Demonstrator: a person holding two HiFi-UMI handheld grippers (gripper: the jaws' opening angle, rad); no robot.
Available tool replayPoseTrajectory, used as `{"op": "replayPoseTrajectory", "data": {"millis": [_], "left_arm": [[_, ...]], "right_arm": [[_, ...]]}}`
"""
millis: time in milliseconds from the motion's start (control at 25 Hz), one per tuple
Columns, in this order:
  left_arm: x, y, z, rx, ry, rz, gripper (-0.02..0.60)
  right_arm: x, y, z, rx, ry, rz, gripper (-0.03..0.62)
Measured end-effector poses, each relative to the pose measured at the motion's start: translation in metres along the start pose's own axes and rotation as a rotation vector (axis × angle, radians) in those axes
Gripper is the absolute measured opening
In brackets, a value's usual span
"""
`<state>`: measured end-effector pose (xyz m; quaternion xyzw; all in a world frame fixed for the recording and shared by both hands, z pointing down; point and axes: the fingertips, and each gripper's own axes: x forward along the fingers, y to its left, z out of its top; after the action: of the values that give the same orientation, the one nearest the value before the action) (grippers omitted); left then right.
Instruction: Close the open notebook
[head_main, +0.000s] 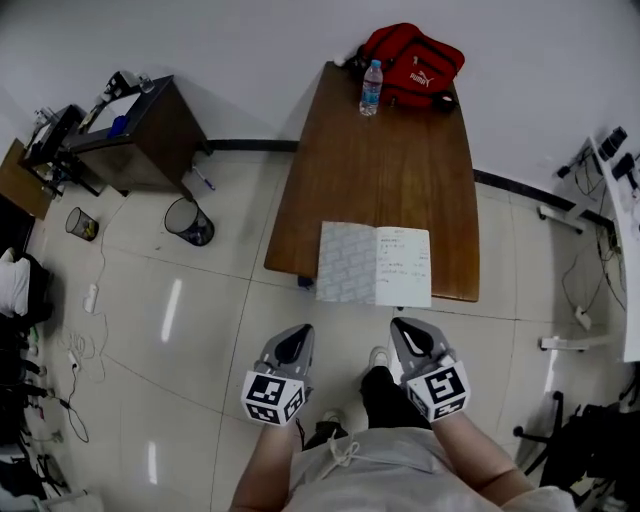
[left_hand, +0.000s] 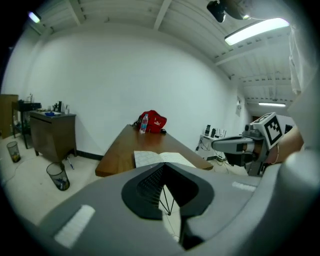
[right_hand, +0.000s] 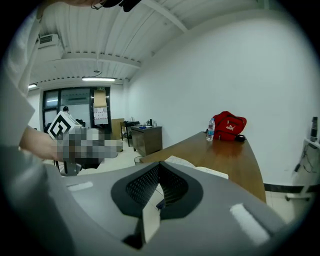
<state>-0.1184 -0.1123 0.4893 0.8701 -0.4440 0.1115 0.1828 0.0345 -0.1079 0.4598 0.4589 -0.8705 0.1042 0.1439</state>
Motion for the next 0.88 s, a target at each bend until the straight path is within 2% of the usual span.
{"op": "replayPoseTrajectory", "data": {"millis": [160, 240, 320, 360, 560, 760, 880], "left_arm": [[0.032, 0.028, -0.036, -0.094, 0.085, 0.076, 0.006], [0.049, 0.043, -0.052, -0.134, 0.128, 0.089, 0.015], [0.065, 0.054, -0.066, -0.182, 0.174, 0.081, 0.133], [0.072, 0.058, -0.073, -0.204, 0.195, 0.074, 0.163], [0.099, 0.068, -0.091, -0.291, 0.245, 0.016, 0.225], [0.117, 0.068, -0.096, -0.310, 0.290, -0.071, 0.224], [0.119, 0.067, -0.095, -0.298, 0.301, -0.092, 0.141]], "right_arm": [[0.033, -0.020, -0.012, 0.003, 0.055, 0.062, 0.003], [0.050, -0.029, -0.018, 0.004, 0.077, 0.079, 0.003], [0.064, -0.036, -0.025, 0.006, 0.102, 0.092, 0.003], [0.070, -0.039, -0.029, 0.008, 0.116, 0.099, 0.003], [0.087, -0.042, -0.048, 0.009, 0.176, 0.136, 0.003], [0.095, -0.039, -0.060, 0.006, 0.187, 0.150, 0.003], [0.093, -0.037, -0.066, 0.033, 0.208, 0.143, 0.003]]}}
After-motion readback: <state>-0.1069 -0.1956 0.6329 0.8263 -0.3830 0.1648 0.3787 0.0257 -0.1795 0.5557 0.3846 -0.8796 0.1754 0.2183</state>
